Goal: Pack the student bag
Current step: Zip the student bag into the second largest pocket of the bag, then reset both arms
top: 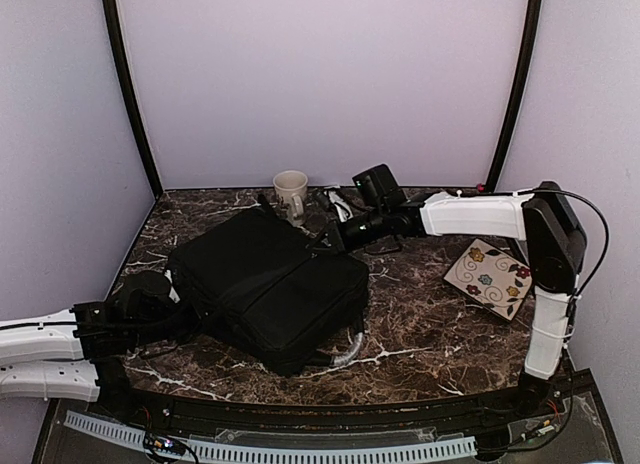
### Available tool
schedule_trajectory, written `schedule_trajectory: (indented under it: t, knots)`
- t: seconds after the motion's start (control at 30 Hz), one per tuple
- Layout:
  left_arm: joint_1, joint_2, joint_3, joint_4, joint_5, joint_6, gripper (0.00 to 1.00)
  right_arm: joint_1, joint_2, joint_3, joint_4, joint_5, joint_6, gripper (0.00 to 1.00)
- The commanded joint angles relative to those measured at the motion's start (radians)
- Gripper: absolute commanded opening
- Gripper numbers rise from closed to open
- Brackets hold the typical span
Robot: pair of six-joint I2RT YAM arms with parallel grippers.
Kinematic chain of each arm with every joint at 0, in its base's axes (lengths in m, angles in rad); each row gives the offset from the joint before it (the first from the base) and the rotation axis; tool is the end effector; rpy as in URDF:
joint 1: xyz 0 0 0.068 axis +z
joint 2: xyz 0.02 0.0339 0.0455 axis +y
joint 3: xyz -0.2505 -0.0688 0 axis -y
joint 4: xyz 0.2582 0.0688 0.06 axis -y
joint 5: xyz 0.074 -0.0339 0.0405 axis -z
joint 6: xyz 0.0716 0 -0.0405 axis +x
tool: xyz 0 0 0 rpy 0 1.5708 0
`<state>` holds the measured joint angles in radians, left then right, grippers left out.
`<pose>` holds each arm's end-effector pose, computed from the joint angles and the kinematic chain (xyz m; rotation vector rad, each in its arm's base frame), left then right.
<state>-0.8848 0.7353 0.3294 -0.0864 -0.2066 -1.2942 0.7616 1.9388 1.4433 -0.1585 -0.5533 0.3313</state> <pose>0.1521 -0.1626 0.1666 -0.5938 2.1737 -1.0850 0.3163 0.3535 0.1952 -0.8288 2.2401 1.1804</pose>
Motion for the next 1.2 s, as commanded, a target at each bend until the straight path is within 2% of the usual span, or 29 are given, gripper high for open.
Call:
schedule_trajectory:
  t: [0.0, 0.3, 0.33, 0.37, 0.53, 0.57, 0.63, 0.83, 0.97, 1.0, 1.03, 1.07, 1.17]
  knots:
    - [0.003, -0.044, -0.014, -0.098, -0.096, 0.020, 0.00, -0.078, -0.056, -0.027, 0.108, 0.061, 0.009, 0.00]
    - [0.003, -0.021, -0.012, -0.077, -0.100, 0.051, 0.00, -0.131, -0.032, -0.052, 0.141, 0.040, 0.012, 0.00]
    - [0.003, -0.014, -0.007, -0.079, -0.100, 0.061, 0.00, -0.131, -0.025, -0.046, 0.140, 0.030, 0.011, 0.01]
    - [0.003, -0.010, 0.003, -0.082, -0.102, 0.074, 0.01, -0.132, -0.019, -0.034, 0.131, 0.023, 0.006, 0.06]
    - [0.003, -0.024, 0.095, -0.202, -0.163, 0.166, 0.40, -0.163, -0.037, 0.033, 0.045, 0.040, -0.060, 0.32]
    - [0.003, -0.032, 0.120, -0.239, -0.185, 0.190, 0.44, -0.173, -0.053, 0.036, 0.035, 0.049, -0.077, 0.36]
    - [0.003, -0.054, 0.172, -0.297, -0.235, 0.278, 0.49, -0.195, -0.090, 0.035, 0.006, 0.071, -0.127, 0.41]
    - [0.004, -0.086, 0.346, -0.390, -0.393, 0.603, 0.73, -0.272, -0.223, -0.023, -0.044, 0.163, -0.274, 0.50]
    - [0.006, -0.067, 0.447, -0.386, -0.445, 0.840, 0.78, -0.331, -0.350, -0.102, -0.041, 0.255, -0.359, 0.58]
    - [0.006, -0.056, 0.464, -0.385, -0.459, 0.878, 0.80, -0.345, -0.403, -0.127, -0.031, 0.273, -0.373, 0.63]
    - [0.007, -0.046, 0.477, -0.384, -0.482, 0.915, 0.83, -0.368, -0.427, -0.145, -0.028, 0.282, -0.383, 0.86]
    - [0.008, -0.035, 0.485, -0.377, -0.509, 0.954, 0.86, -0.394, -0.441, -0.152, -0.029, 0.287, -0.389, 0.98]
    - [0.033, 0.004, 0.492, -0.284, -0.613, 1.114, 0.91, -0.483, -0.464, -0.169, -0.020, 0.317, -0.368, 1.00]
